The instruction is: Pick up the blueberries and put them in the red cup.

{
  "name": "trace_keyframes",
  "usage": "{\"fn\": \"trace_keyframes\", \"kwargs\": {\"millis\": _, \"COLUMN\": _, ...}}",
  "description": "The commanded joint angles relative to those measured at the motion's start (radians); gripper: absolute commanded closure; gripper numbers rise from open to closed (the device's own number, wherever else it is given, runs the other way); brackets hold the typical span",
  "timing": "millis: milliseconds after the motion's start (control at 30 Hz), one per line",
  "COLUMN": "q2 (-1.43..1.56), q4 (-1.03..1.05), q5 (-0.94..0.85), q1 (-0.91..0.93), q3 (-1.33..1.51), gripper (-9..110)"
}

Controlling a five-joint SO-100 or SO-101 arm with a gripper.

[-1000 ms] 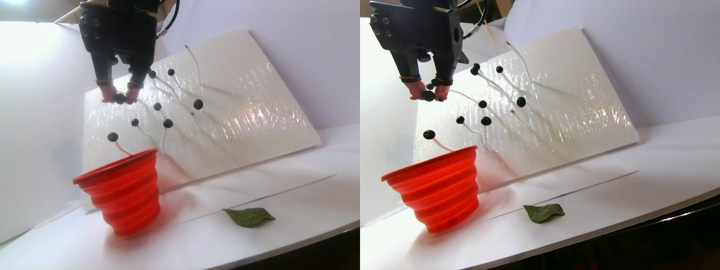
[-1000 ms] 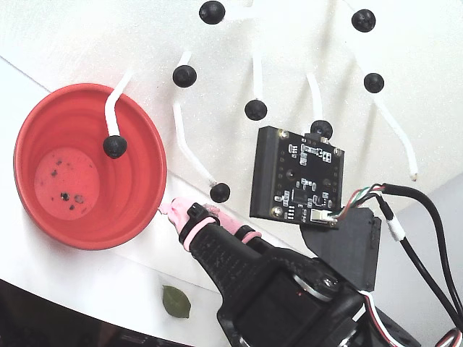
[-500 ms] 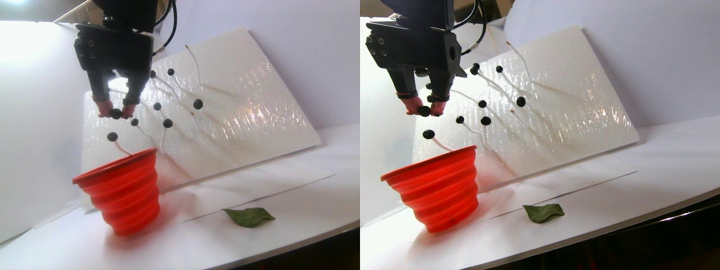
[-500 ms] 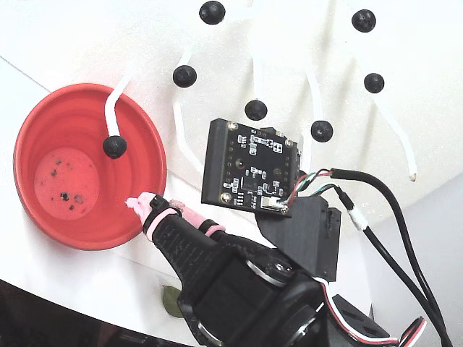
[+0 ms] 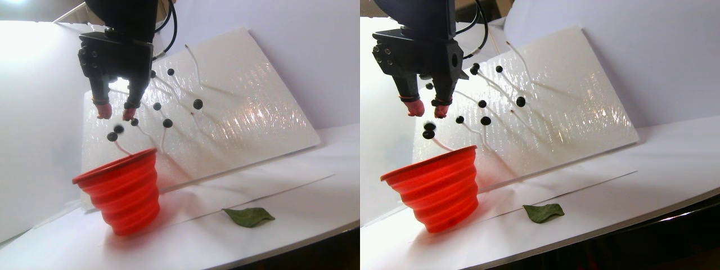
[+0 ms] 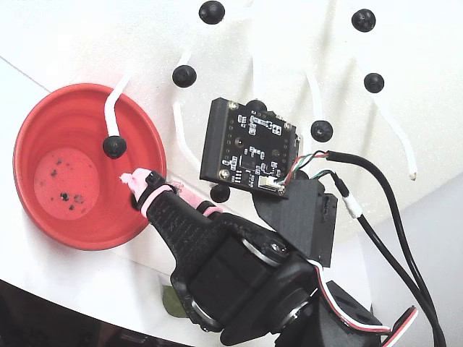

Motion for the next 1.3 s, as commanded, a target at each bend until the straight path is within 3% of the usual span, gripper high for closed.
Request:
{"fn": "trace_keyframes", "kwargs": {"millis": 0, "q2": 0.017, "q4": -0.037, "q5": 0.011, "q1": -0.035, "q3": -0.081, "gripper": 81}}
{"fn": "trace_keyframes", "kwargs": {"millis": 1267, "q2": 0.345, "q4": 0.106, "q5": -0.218, "q1": 0.158, "q3": 0.107, "gripper": 85}}
